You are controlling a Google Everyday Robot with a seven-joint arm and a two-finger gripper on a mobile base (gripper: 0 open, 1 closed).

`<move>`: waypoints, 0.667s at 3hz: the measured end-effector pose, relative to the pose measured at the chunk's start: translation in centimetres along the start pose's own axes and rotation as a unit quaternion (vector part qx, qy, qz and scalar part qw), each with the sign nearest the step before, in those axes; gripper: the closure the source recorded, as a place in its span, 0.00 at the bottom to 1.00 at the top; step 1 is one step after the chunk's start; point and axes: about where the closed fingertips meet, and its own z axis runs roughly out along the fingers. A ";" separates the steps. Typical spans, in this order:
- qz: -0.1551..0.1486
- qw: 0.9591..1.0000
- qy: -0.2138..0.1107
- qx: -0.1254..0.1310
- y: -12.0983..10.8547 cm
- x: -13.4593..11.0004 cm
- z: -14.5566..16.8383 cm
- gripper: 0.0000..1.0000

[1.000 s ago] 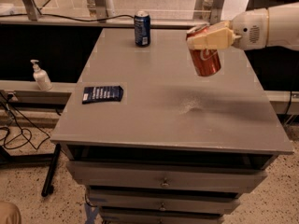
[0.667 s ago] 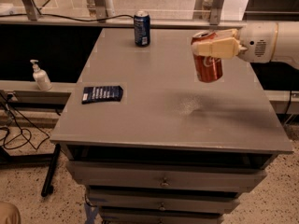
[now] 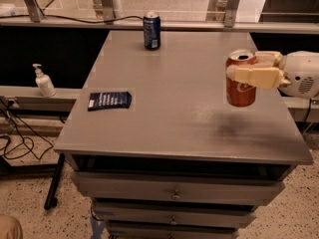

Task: Place coke can upright

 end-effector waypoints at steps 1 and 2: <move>-0.001 1.000 0.000 -0.002 0.1 0.0 0.1 1.00; -0.035 0.999 0.004 -0.037 0.3 0.1 0.4 1.00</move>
Offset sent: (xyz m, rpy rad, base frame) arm -0.0029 0.0044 -0.0064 -0.0976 -0.1603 0.2213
